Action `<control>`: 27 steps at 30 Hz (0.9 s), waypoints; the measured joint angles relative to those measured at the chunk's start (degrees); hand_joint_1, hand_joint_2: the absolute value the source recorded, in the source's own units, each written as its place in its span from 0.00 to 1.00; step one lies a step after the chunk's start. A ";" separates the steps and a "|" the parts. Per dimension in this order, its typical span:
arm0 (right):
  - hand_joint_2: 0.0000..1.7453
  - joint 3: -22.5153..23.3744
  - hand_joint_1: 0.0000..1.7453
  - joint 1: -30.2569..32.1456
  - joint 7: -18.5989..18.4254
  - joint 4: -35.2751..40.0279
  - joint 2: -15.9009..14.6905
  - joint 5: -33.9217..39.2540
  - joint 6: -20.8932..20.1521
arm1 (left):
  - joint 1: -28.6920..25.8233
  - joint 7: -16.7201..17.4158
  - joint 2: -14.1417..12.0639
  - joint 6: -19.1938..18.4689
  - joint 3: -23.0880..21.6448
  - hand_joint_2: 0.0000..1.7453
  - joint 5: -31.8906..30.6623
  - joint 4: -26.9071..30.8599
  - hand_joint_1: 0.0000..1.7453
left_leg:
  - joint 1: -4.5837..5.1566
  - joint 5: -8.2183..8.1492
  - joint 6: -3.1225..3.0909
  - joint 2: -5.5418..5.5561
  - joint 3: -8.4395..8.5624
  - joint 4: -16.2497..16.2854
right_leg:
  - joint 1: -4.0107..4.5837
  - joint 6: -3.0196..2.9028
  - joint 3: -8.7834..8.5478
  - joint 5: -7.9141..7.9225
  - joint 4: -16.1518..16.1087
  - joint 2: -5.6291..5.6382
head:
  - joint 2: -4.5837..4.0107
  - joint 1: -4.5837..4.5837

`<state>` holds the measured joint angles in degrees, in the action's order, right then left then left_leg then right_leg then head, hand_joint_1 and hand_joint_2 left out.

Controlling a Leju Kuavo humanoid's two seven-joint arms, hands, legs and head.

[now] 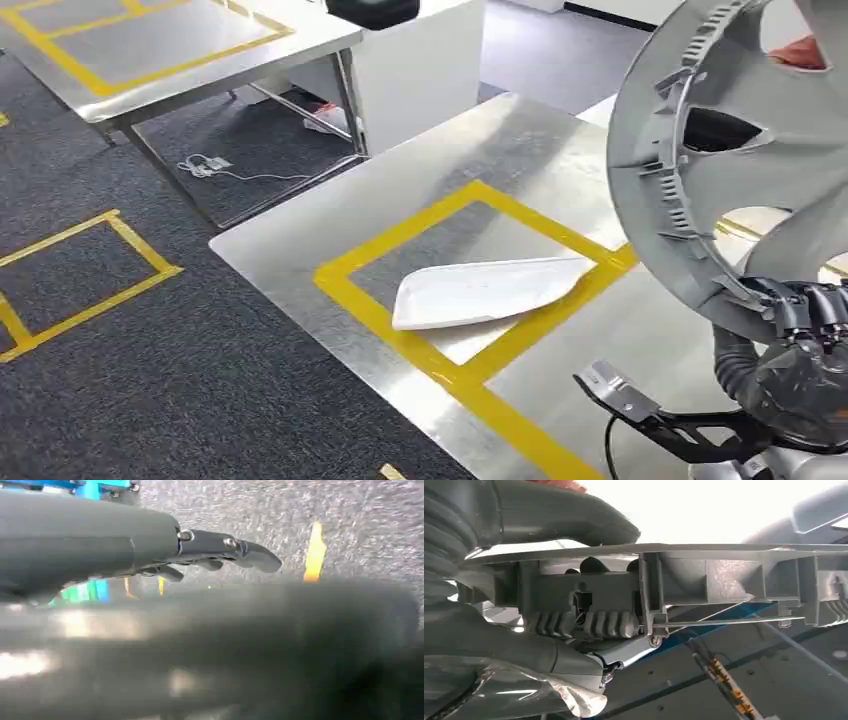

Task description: Take the parts from the cabinet and place them on the table.

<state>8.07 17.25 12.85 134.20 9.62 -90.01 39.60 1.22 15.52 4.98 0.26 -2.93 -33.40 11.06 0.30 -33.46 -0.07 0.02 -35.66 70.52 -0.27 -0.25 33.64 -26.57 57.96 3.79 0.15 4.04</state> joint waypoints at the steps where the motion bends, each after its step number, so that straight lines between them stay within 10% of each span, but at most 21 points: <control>1: 1.00 0.00 1.00 0.00 0.02 -0.02 0.00 -0.02 0.00 | -0.04 0.00 -0.02 0.00 0.00 0.00 0.00 0.00 0.00 | 0.15 3.08 -0.45 0.85 2.31 -5.57 | 0.00 0.01 -0.05 0.08 0.00 0.79 | 0.00 -0.02; 3: 1.00 0.00 1.00 -0.12 0.00 -0.13 0.00 -0.02 0.00 | -0.06 0.00 -0.33 -0.02 0.00 0.00 0.00 -0.04 0.00 | 0.19 4.85 -1.47 5.90 5.18 -12.79 | 0.08 0.35 0.26 0.32 0.17 1.93 | 0.00 0.09; 7: 1.00 -0.02 1.00 0.02 0.02 -0.26 0.00 0.00 0.00 | -0.01 -0.02 -0.15 -0.02 0.00 0.00 0.00 -0.07 0.00 | 0.34 5.50 -1.87 3.46 5.40 -13.99 | -0.37 1.80 1.44 1.20 -0.43 4.55 | 0.00 0.02; 10: 1.00 0.00 1.00 -0.30 0.00 -0.31 0.00 0.02 0.02 | -0.09 0.00 -0.02 -0.02 0.00 0.00 0.00 -0.07 0.00 | 0.13 6.25 -2.30 0.88 5.59 -15.19 | -0.10 2.00 4.83 -3.59 6.59 -2.51 | 0.00 0.61; 13: 1.00 -0.04 1.00 -0.14 0.13 -0.52 0.00 -0.02 0.00 | -0.29 -0.02 0.07 -0.04 0.00 0.00 0.00 -0.07 0.00 | 0.18 6.13 -2.31 -1.84 5.49 -15.12 | -0.55 2.77 9.70 -7.92 17.71 -3.40 | 0.00 0.61; 15: 1.00 -0.04 1.00 -0.07 0.11 -0.70 0.00 -0.04 0.00 | -0.23 -0.02 0.07 -0.04 0.00 0.00 0.00 -0.07 0.00 | 0.05 5.94 -2.03 -3.33 5.57 -15.07 | -0.87 3.20 6.72 -4.74 12.92 -3.97 | 0.00 0.57; 17: 1.00 -0.04 1.00 -0.12 0.11 -0.70 0.00 -0.02 0.00 | -0.10 0.00 0.13 -0.04 0.00 0.00 0.00 -0.07 0.00 | -0.18 5.51 -1.43 -4.43 5.72 -14.60 | -1.09 3.60 0.22 -0.67 1.94 -6.35 | 0.00 0.59; 18: 1.00 -0.07 1.00 -0.25 0.09 -0.77 0.00 -0.04 0.00 | -0.10 -0.02 -0.07 -0.02 0.00 0.00 0.00 -0.07 0.00 | 0.29 5.16 -0.95 -4.75 5.73 -14.22 | -0.47 3.39 -0.95 -2.00 -0.24 -8.23 | 0.00 0.66; 22: 1.00 -0.02 1.00 -0.08 -0.17 -0.79 -0.02 0.00 0.00 | 0.21 0.00 -0.09 -0.04 0.02 0.00 -0.02 -0.07 0.00 | 0.23 4.90 -0.01 -6.36 6.16 -13.98 | -0.49 1.44 -1.11 -1.45 -0.20 -5.65 | 0.00 0.55; 24: 1.00 -0.04 1.00 -0.09 -0.26 -0.76 0.00 0.02 0.00 | 0.25 -0.02 -0.07 -0.04 0.00 0.00 -0.02 -0.07 0.00 | -0.12 2.81 0.65 -3.71 5.63 -12.01 | -0.83 0.79 -1.27 -1.13 -0.43 -4.71 | 0.00 0.30; 27: 1.00 -0.05 1.00 -0.11 -0.37 -0.83 0.00 0.00 0.00 | 0.22 -0.11 -0.09 -0.09 0.02 0.00 -0.04 -0.07 0.00 | -0.29 -3.90 0.92 -0.50 -0.90 2.40 | -0.67 0.32 -1.14 -1.05 -0.39 -2.87 | 0.00 0.02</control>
<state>8.02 17.13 12.48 133.37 9.62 -90.01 39.61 1.44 15.41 4.90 0.18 -2.91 -33.44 10.99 0.01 -37.36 0.85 -0.48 -36.56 72.92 -0.94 0.07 32.50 -27.62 57.57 0.92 0.15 4.07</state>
